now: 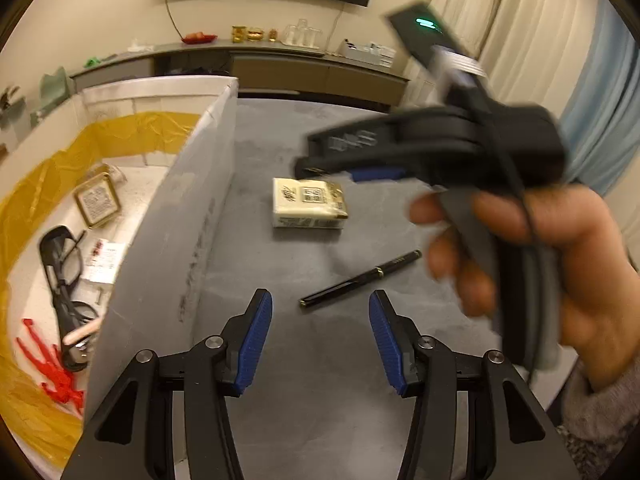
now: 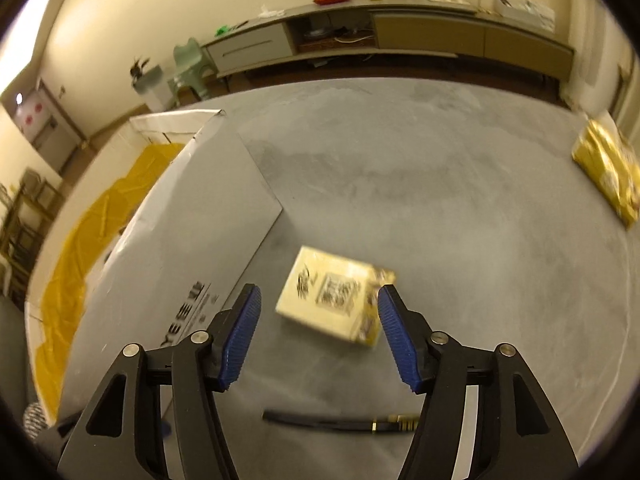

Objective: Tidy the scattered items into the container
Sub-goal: 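Grasp the cream tissue pack with the right gripper while the left gripper grasps the black pen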

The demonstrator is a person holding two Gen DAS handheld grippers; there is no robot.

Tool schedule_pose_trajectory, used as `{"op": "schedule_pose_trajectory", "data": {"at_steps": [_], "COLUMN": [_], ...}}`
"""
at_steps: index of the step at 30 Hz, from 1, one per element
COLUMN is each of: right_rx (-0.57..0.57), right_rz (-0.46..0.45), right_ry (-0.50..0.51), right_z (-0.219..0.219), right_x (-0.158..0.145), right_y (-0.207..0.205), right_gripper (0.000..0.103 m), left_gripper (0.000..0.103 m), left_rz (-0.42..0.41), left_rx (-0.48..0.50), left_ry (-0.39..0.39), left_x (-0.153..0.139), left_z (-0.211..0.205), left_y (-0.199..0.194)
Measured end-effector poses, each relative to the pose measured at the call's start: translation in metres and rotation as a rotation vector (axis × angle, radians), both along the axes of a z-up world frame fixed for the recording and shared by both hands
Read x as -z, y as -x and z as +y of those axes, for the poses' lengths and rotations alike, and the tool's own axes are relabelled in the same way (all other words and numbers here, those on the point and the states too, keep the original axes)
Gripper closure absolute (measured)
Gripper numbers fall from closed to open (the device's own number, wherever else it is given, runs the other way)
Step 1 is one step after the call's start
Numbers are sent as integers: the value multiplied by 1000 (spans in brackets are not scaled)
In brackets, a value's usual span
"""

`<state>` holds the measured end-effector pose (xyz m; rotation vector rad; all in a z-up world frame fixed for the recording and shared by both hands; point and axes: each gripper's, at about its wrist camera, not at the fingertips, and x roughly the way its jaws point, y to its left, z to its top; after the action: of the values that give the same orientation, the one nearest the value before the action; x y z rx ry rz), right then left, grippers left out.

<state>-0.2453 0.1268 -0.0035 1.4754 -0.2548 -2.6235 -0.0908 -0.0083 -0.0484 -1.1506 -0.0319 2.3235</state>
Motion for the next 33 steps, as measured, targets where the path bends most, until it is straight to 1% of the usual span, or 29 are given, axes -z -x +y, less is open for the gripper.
{"op": "schedule_pose_trajectory", "data": {"at_steps": [2,5,7,8,12,18,20,22,23,25,26,27,28,30,33], "right_rx": [-28,-61,-53,-43,7,14,42,91,127,225,239,228,204,102,-53], "right_rz": [-13,-51,-82,-78,-80,-63,-71,-89,-96,-112,-111,-102,-88,-40,-7], "right_ry": [-38,-129,-198,-212,-186,-183,-161,-118,-66,106,158,176,168,64,-68], "right_z": [-12,-26,-24,-20,3,21,25,31,36,52,55,55,53,42,23], "right_x": [5,19,31,33,34,35,35,32,31,30,28,24,20,12,13], "right_y": [13,25,25,22,7,-10,-13,-16,-19,-25,-28,-30,-31,-32,-32], "right_gripper": [38,38,38,38,38,37,37,37,37,37,37,37,37,37,37], "left_gripper": [51,51,51,51,51,51,51,51,51,51,51,51,51,51,51], "left_rz": [4,3,-11,-16,-21,-16,-20,-28,-30,-32,-32,-33,-33,-32,-31], "left_rx": [9,23,37,41,53,51,45,40,39,38,38,37,36,33,37], "left_ry": [15,19,12,9,10,8,7,7,9,13,14,14,13,10,1], "left_x": [1,3,4,5,6,6,7,8,9,9,10,10,10,10,10], "left_z": [1,2,3,3,5,10,11,13,15,18,19,20,20,18,17], "left_y": [-1,0,0,0,0,-2,-1,0,-1,-2,-2,-3,-3,-5,-6]}}
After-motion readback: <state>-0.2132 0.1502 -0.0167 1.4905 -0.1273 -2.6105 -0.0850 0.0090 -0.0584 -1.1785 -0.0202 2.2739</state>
